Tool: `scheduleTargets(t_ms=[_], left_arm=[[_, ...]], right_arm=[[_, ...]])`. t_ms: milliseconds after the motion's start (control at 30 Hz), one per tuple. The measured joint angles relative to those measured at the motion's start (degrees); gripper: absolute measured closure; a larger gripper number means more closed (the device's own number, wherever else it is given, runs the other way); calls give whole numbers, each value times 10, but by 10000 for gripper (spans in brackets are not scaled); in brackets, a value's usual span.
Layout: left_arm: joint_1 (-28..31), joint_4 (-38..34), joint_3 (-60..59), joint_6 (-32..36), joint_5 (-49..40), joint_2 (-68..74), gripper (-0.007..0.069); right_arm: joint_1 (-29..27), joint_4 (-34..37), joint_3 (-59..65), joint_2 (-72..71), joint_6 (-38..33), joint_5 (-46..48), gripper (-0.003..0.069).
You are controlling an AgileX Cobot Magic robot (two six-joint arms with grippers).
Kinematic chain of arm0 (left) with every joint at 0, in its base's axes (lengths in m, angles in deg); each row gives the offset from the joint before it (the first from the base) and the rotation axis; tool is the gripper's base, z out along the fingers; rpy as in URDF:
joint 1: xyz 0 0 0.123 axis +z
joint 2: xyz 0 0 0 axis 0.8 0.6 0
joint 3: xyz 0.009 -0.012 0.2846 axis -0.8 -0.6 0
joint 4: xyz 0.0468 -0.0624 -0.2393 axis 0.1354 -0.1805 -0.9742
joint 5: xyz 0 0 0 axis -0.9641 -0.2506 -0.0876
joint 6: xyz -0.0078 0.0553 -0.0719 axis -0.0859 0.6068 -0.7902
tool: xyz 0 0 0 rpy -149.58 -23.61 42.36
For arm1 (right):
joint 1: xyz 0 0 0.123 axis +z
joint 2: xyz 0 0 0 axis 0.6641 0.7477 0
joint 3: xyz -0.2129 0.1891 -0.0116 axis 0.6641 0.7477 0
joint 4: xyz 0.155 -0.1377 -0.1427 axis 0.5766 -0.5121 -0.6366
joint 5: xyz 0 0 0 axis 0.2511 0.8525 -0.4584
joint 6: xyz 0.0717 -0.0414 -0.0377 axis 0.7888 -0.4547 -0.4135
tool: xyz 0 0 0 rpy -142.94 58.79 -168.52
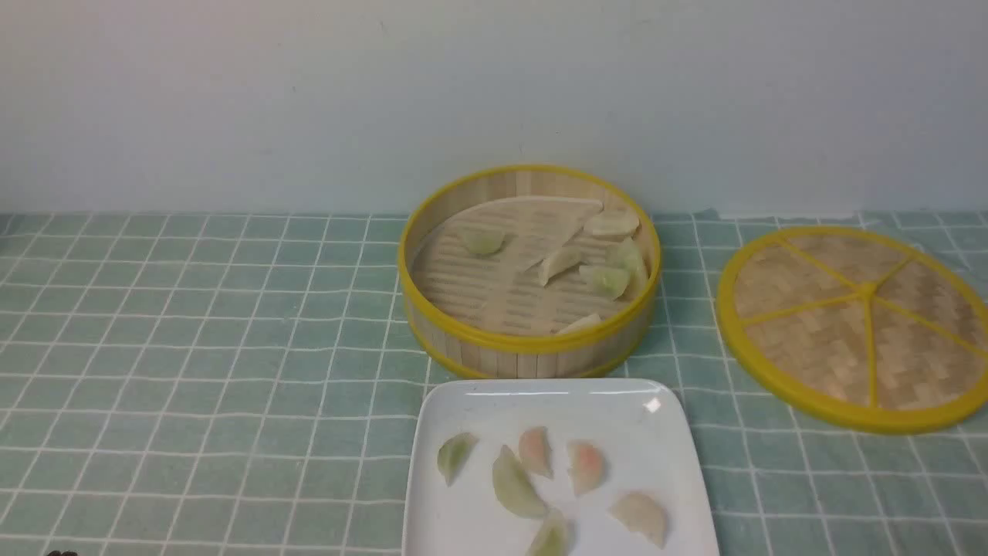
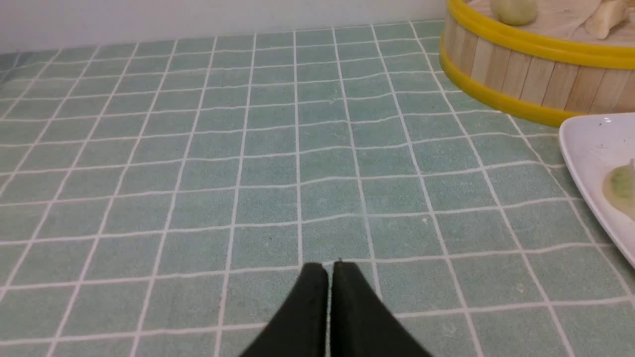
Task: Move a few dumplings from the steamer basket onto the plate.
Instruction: Use the right arm to grab a dumpling from inside the steamer
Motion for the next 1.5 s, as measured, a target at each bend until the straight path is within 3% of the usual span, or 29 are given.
scheduleTargets(t_ms=[700, 767, 900, 1233, 1300, 1333, 1367, 1500], left_arm=[[0, 0, 0, 0, 0, 0, 631], [0, 0, 0, 0, 0, 0, 631], [0, 0, 0, 0, 0, 0, 631], [0, 0, 0, 0, 0, 0, 631], [0, 0, 0, 0, 0, 0, 631], [0, 0, 0, 0, 0, 0, 631], [0, 0, 0, 0, 0, 0, 631], [0, 0, 0, 0, 0, 0, 631]], right_arm=[[0, 16, 1, 0, 10, -12, 673], [0, 49, 3, 0, 32, -39, 673], [0, 164, 3, 0, 100, -182, 673], [1, 195, 0, 0, 117, -318, 673], [2, 192, -15, 0, 127, -301, 673], [9, 176, -64, 13, 138, -234, 673], [10, 176, -64, 16, 139, -226, 673], [49, 129, -253, 156, 114, -4, 673]])
